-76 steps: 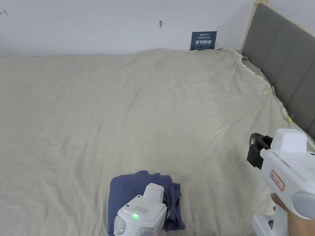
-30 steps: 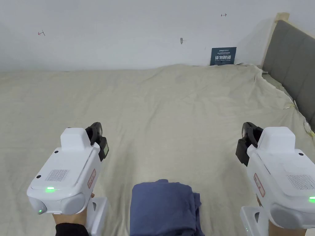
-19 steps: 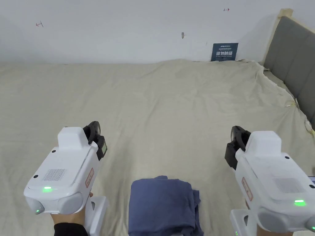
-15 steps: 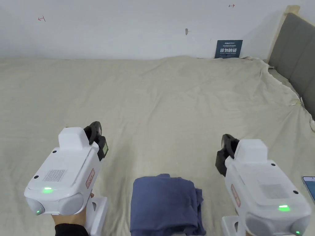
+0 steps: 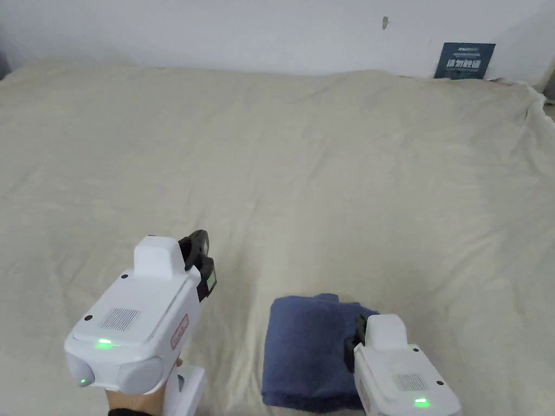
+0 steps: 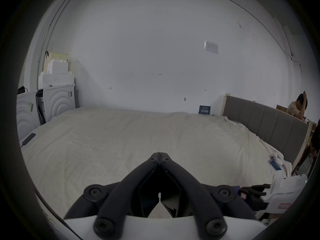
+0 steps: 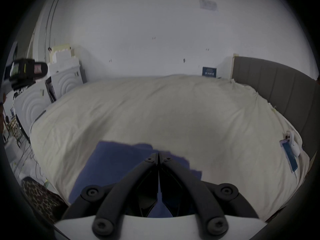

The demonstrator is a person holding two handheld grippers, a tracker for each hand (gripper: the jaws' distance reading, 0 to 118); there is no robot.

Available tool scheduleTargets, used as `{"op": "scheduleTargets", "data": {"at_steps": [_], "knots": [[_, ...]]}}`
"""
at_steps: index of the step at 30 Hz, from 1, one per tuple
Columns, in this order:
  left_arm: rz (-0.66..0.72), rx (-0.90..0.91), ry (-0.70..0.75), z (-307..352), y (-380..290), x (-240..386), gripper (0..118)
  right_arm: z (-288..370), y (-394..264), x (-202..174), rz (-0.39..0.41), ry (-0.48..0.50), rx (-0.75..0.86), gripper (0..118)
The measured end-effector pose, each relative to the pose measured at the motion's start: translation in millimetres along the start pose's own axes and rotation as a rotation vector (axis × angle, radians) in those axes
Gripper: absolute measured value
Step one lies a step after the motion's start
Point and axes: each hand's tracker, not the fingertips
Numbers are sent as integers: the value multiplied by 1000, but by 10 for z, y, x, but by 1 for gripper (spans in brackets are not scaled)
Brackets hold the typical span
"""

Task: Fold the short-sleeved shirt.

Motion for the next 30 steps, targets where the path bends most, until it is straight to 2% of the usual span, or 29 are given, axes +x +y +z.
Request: {"op": "scheduleTargets", "data": {"at_steps": [4, 7, 9, 11, 12, 14, 15, 16, 19, 26, 27, 30], "knots": [[20, -100, -44, -61, -168, -7, 0, -173, -233, 15, 6, -40, -76, 0], [67, -179, -105, -125, -277, 10, 0, -213, -301, 48, -13, -25, -74, 0], [108, -227, -129, -189, -349, 30, 7, -220, -282, 38, 9, -26, -74, 0], [161, -318, -171, -289, -425, 32, 23, -227, -293, 34, 33, -26, -77, 0], [209, -365, -191, -346, -471, 30, 36, -218, -293, 30, 35, -25, -75, 0], [287, -453, -236, -454, -560, 27, 46, -202, -285, 43, 27, -21, -78, 0], [320, -507, -274, -516, -605, 28, 57, -204, -282, 53, 18, -17, -81, 0], [350, -553, -302, -581, -654, 35, 73, -206, -274, 59, 13, -14, -85, 0], [404, -664, -375, -788, -809, 56, 91, -202, -253, 70, 14, -9, -94, 0], [425, -763, -386, -1153, -1064, 78, 89, -197, -231, 147, -8, 19, -106, 0], [460, -779, -416, -1177, -1095, 75, 85, -196, -223, 153, -10, 22, -109, 0], [492, -795, -453, -1222, -1129, 89, 59, -200, -215, 163, -4, 31, -114, 0]]}}
